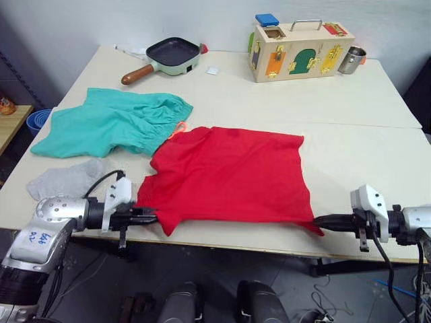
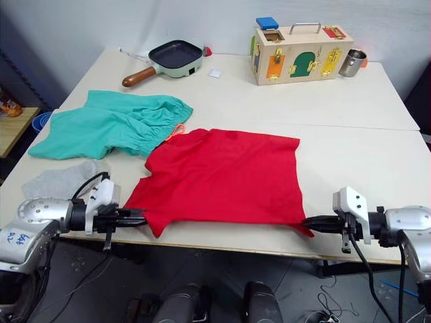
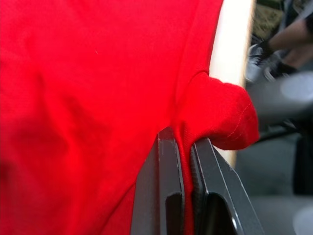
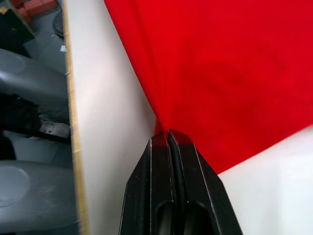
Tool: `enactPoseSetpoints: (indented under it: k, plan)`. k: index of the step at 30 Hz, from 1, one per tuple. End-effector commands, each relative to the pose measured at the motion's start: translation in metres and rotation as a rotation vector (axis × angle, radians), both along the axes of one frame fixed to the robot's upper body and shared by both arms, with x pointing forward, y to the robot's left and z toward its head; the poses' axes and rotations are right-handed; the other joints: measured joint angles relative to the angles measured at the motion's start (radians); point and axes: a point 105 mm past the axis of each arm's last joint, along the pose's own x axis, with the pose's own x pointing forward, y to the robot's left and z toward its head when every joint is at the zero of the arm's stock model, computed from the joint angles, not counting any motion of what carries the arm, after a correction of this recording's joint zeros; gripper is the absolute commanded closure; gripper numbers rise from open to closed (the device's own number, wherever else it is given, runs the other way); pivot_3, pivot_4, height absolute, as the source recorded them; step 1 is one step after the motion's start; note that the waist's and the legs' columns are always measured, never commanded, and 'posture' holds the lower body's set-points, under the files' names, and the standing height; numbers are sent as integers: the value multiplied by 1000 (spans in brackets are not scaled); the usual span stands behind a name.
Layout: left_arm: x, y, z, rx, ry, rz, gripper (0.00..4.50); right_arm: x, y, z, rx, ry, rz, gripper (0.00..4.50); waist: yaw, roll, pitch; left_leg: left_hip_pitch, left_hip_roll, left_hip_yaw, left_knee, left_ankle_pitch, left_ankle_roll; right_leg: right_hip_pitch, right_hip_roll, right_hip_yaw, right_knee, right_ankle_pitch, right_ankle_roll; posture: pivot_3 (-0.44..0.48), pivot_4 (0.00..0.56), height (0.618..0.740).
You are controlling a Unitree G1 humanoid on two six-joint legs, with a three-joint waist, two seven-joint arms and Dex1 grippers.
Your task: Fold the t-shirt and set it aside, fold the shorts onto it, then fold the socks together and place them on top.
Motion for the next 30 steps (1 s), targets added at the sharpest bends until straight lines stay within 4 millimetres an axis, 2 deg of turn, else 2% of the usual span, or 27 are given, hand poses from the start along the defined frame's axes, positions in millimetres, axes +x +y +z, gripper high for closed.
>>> enactPoseSetpoints:
  k: [1, 3, 8, 12, 15, 18, 22, 28, 30]
  plan:
    - [-1, 5, 9, 15, -44, 12, 4494, 3, -4, 12, 6, -53, -58, 4325, 0, 0, 0, 0, 0, 0, 0, 0, 0, 0, 0, 0, 0, 0, 0, 0, 150, 740]
    - [-3, 2, 8, 4, -43, 15, 4500, 2, -1, 7, -10, -67, -58, 3897, 0, 0, 0, 0, 0, 0, 0, -1, -2, 0, 0, 0, 0, 0, 0, 0, 150, 740]
    - [-4, -2, 6, -2, -42, 18, 4500, -12, -2, -1, -19, -27, -37, 2175, 4, 0, 0, 0, 0, 0, 0, -4, -5, 0, 0, 0, 0, 0, 0, 0, 150, 740]
    - [-4, -2, 6, -1, -39, 20, 4500, -27, 2, -2, 19, 0, 24, 821, 4, 0, 0, 0, 0, 0, 0, -1, 0, 0, 0, 0, 0, 0, 0, 0, 150, 740]
    - [-2, -2, 7, -2, -41, 26, 4500, -35, 14, 1, 73, -7, 64, 821, 1, 0, 0, 0, 0, 0, 0, -1, 0, 0, 0, 0, 0, 0, 0, 0, 150, 740]
    - [3, -4, 12, -42, -44, 57, 4500, -44, 24, -5, 52, -32, 115, 821, 3, 0, 0, 1, 0, -1, 0, -2, -2, 0, 0, 0, 0, 0, 0, 0, 150, 740]
    - [4, -8, 13, -53, -38, 57, 4500, -42, 26, -20, -14, -72, 100, 821, 3, 0, 0, 0, 0, 0, 0, -3, -3, 1, 0, 0, 0, 0, 0, 0, 150, 740]
    - [2, -6, 13, -46, -29, 63, 4500, -37, 28, -30, -35, -76, 106, 821, 3, 0, 0, 0, 0, 0, 0, -3, -2, 1, 0, 0, 0, 0, 0, 0, 150, 740]
    - [0, -5, 12, -41, -24, 66, 4500, -34, 29, -33, -37, -75, 104, 1203, 2, 0, 0, 0, 0, 0, 0, -2, -2, 1, 0, 0, 0, 0, 0, 0, 150, 740]
